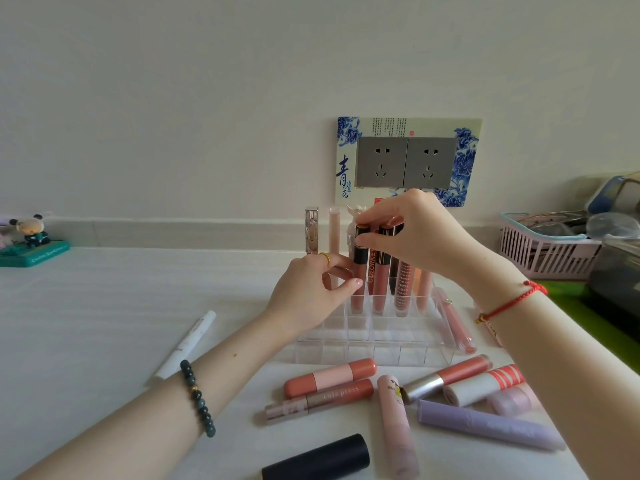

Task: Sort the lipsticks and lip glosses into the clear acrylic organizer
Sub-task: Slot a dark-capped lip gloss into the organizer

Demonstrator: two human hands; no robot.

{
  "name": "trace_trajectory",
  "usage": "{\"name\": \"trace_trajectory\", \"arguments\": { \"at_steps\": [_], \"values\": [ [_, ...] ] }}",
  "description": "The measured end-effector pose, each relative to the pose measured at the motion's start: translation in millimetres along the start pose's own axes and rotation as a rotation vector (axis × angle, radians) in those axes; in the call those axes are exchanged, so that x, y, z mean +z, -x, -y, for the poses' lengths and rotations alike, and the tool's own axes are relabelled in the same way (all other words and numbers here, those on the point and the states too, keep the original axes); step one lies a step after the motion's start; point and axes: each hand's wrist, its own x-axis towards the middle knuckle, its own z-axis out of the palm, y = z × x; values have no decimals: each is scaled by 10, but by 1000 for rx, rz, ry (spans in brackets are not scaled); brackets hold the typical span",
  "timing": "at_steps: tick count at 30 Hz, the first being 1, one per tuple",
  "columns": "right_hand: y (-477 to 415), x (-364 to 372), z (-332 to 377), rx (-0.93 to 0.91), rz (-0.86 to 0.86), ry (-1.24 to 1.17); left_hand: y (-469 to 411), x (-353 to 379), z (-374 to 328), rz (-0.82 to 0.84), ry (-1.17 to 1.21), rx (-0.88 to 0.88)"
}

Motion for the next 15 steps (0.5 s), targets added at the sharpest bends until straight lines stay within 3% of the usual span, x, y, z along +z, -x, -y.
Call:
{"name": "trace_trajectory", "arguments": {
  "at_steps": [15],
  "values": [
    [0,-12,1,0,6,-4,3,-38,-39,45,5,-4]
  ]
}}
